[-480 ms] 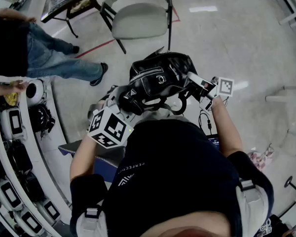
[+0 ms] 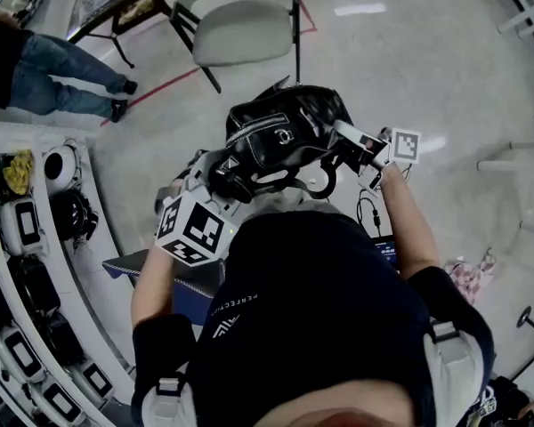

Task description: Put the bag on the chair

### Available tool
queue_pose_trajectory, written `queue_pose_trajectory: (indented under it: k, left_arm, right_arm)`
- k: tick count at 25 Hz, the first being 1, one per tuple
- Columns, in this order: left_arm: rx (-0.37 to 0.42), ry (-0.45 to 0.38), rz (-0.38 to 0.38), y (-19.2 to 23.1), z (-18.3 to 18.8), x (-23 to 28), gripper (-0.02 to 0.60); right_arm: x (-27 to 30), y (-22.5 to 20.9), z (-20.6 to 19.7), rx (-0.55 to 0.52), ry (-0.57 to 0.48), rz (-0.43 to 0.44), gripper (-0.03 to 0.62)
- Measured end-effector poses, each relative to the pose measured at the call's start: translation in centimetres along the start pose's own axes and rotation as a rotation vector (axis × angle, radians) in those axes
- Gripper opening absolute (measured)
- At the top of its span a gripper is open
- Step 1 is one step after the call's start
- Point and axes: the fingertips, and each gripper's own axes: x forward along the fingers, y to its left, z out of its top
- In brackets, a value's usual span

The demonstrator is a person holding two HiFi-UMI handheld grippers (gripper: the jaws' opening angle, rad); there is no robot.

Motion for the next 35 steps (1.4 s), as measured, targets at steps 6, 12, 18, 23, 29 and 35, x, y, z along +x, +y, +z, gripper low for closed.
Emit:
queue_pose_trajectory:
  k: [6, 12, 18, 23, 29, 35]
  left_arm:
    - [-0.008, 0.008, 0.008, -0.1, -0.4, 0.8, 0.121]
    - [-0.05, 0.016, 0.011, -0.2, 0.1, 1.7, 0.123]
    - [-0.073, 0.029, 0.017, -1.3, 1.4, 3.0, 0.123]
    - [-0.093, 0.033, 0.029, -1.3, 1.6, 2.8, 0.123]
    - [-0.085, 0.033, 0.025, -0.3, 1.4, 2.5, 0.123]
    - [-0.084, 0.008, 0.023, 0.3, 0.3, 2.6, 0.124]
  right_arm:
    - [0.0, -1.0, 0.2, 0.004, 0.01, 0.001, 0.307]
    - [-0.7, -1.2, 1.0, 0.02, 0.031, -0.026, 0.307]
    - [-2.6, -1.4, 1.8, -0.014, 0.056, -0.037, 0.307]
    - [-2.6, -0.6, 2.1, -0.039, 0.067, -0.045, 0.307]
    - [-1.9, -0.5, 2.5, -0.046, 0.06, -0.053, 0.307]
    - [-1.1, 0.1, 2.5, -0.104, 0.055, -0.081, 0.307]
